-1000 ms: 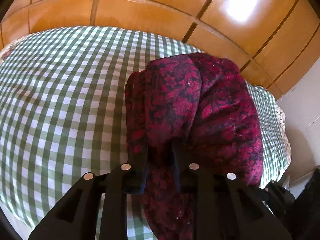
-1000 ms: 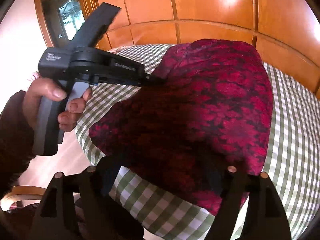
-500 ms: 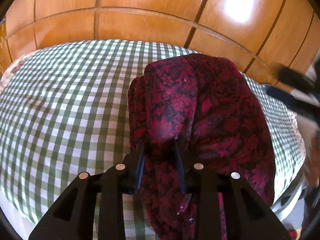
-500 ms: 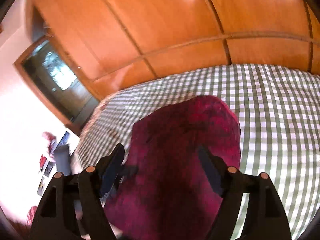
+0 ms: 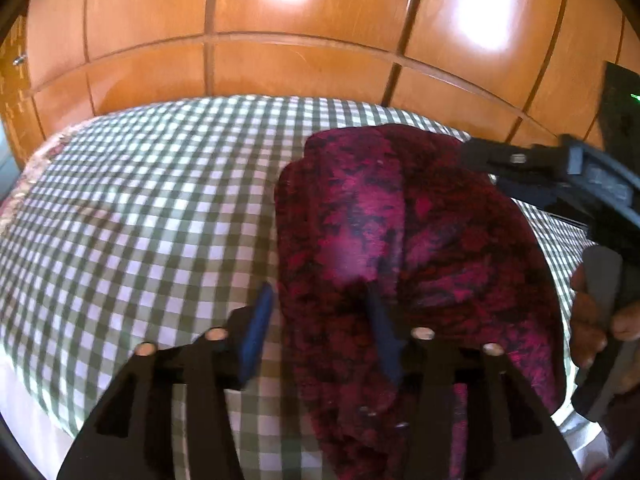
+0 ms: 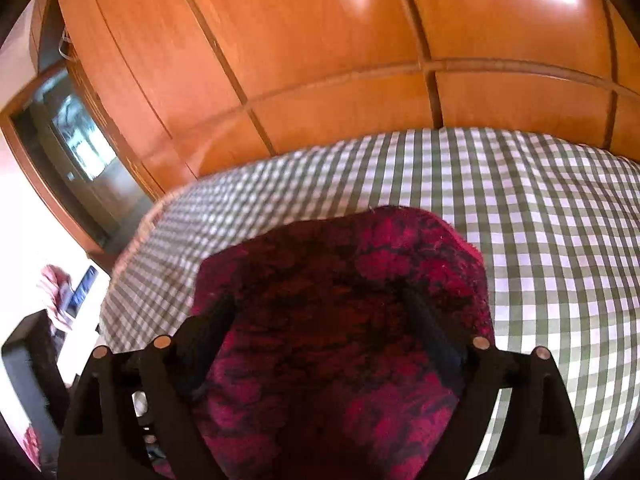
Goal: Fold small clothes
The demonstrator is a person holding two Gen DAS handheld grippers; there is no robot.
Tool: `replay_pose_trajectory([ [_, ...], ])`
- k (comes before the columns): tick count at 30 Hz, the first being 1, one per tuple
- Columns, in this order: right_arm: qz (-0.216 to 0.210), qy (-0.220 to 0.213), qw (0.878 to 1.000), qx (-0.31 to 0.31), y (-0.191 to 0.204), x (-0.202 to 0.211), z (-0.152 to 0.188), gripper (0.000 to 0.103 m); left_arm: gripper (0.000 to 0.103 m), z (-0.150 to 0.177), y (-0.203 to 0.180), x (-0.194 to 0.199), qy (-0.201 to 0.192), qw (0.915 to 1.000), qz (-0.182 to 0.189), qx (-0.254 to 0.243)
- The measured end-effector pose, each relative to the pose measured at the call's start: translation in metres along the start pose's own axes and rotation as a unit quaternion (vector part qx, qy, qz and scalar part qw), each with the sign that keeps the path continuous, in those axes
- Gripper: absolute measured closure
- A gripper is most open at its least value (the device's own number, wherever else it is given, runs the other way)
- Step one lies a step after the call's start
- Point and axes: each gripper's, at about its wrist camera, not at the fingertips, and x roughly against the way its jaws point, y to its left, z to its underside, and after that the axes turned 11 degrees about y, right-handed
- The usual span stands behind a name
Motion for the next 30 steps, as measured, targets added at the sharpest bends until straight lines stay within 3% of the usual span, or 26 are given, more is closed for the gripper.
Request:
replay_pose_trajectory([
  [9,-0.03,0.004,0.999,-0.017,-0.016,0.052,0.045,0.008,0.053,0.002,0.004,0.004,0.003,1.0,0.006,0.006],
  [12,-0.072,0.022,0.996,-0.04,-0.034,0.059,0.067,0.002,0.041,0.002,0.007,0.001,0.002,0.9999,0.0,0.011],
  [15,-0.112,0.041,0.99,-0.07,-0.053,0.052,0.079,0.002,0.035,0.004,0.013,-0.005,0.007,0.9998,0.007,0.016],
  [18,-0.141,0.06,0.981,-0.117,-0.074,0.033,0.08,0.002,0.032,0.005,0.023,-0.014,0.012,0.9996,0.025,0.009],
  [23,-0.18,0.085,0.971,-0.134,-0.089,0.007,0.067,0.002,0.032,0.002,0.042,-0.026,0.021,0.9971,0.073,0.002],
  [30,-0.282,0.133,0.938,-0.153,-0.097,-0.039,0.059,0.002,0.032,0.001,0.067,-0.041,0.032,0.9872,0.156,0.013],
])
